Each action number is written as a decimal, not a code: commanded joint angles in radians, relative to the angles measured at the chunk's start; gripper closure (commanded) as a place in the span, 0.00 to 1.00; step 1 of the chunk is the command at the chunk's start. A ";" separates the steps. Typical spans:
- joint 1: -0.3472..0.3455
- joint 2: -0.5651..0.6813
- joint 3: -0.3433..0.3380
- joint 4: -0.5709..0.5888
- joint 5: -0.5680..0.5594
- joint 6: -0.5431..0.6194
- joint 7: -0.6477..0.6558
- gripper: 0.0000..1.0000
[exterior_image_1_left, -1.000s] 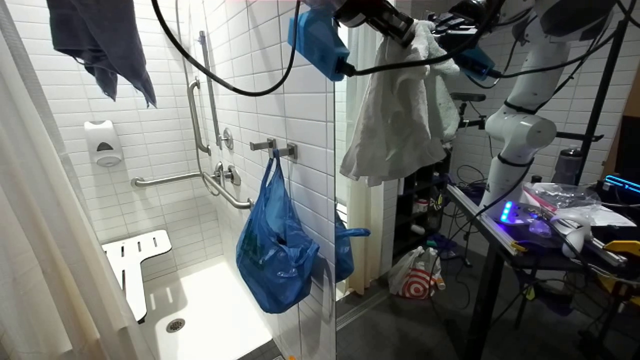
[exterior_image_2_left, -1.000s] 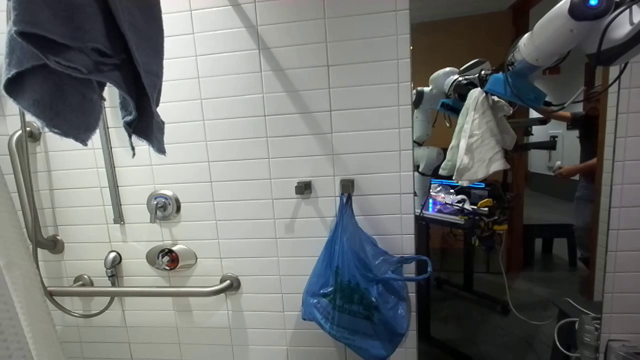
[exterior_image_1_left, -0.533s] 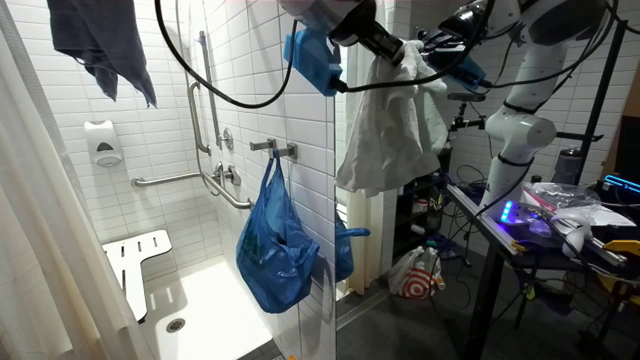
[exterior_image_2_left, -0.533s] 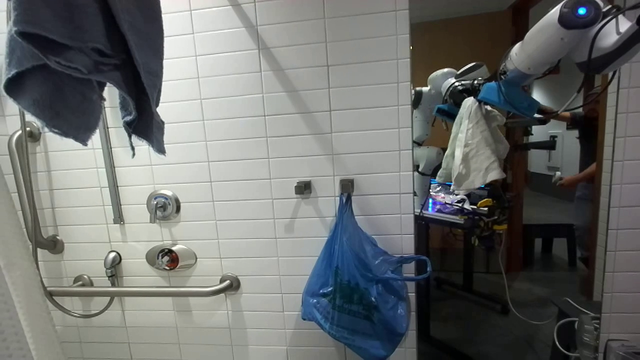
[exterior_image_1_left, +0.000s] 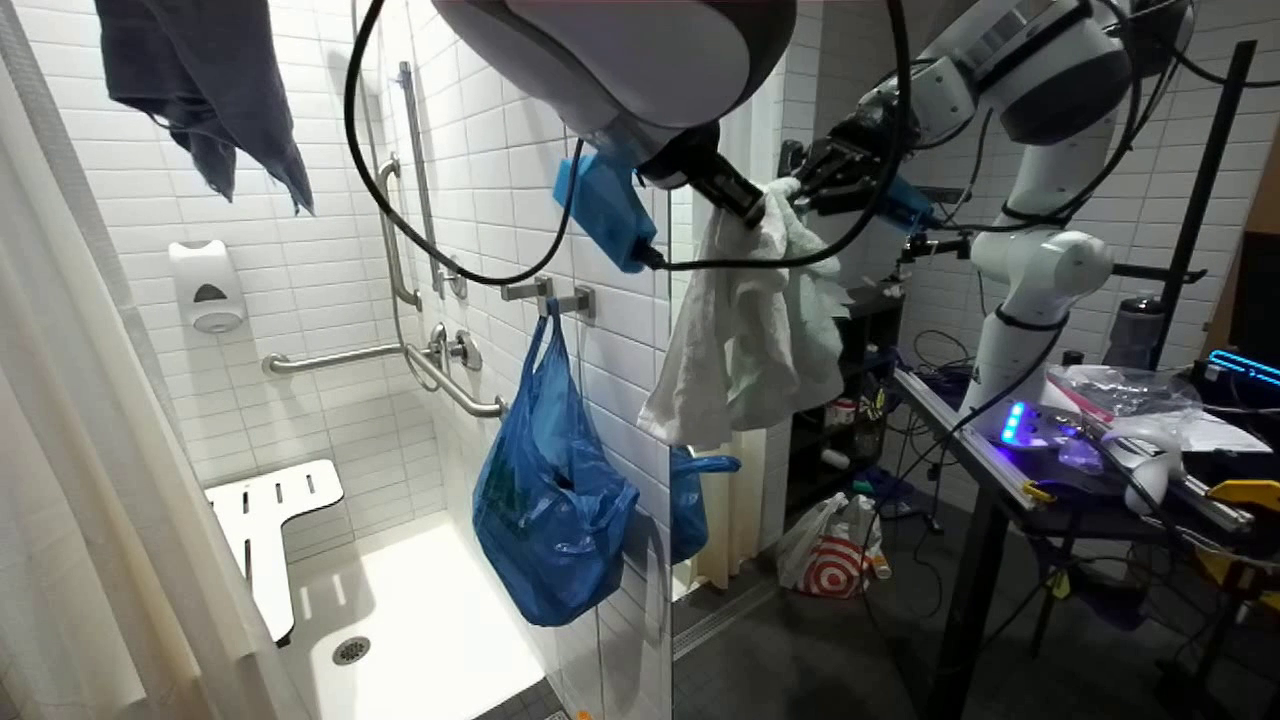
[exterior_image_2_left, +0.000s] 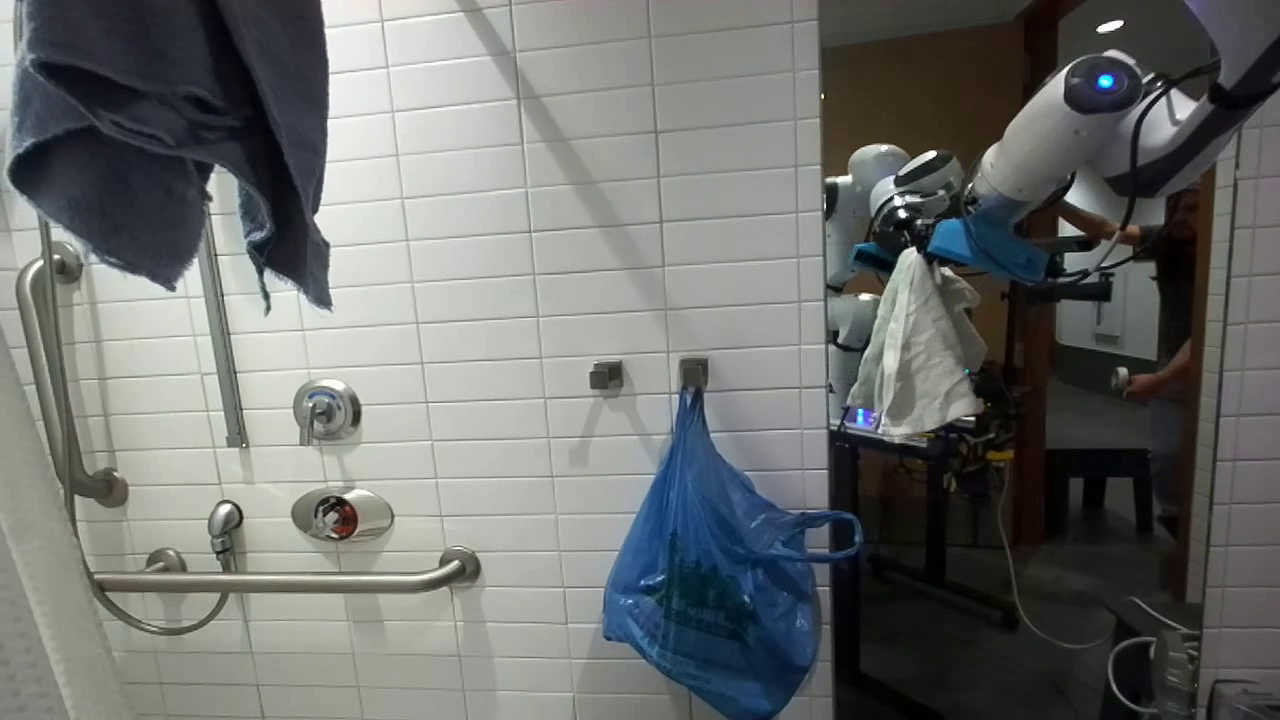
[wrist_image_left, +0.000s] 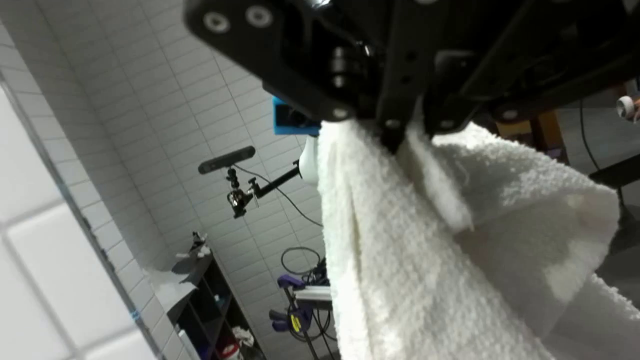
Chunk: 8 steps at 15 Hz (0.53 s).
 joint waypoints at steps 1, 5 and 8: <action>0.004 0.181 0.024 0.027 0.028 0.000 0.030 0.99; 0.039 0.261 0.000 -0.005 0.051 -0.005 0.022 0.99; 0.042 0.277 -0.021 -0.023 0.071 -0.008 0.017 0.99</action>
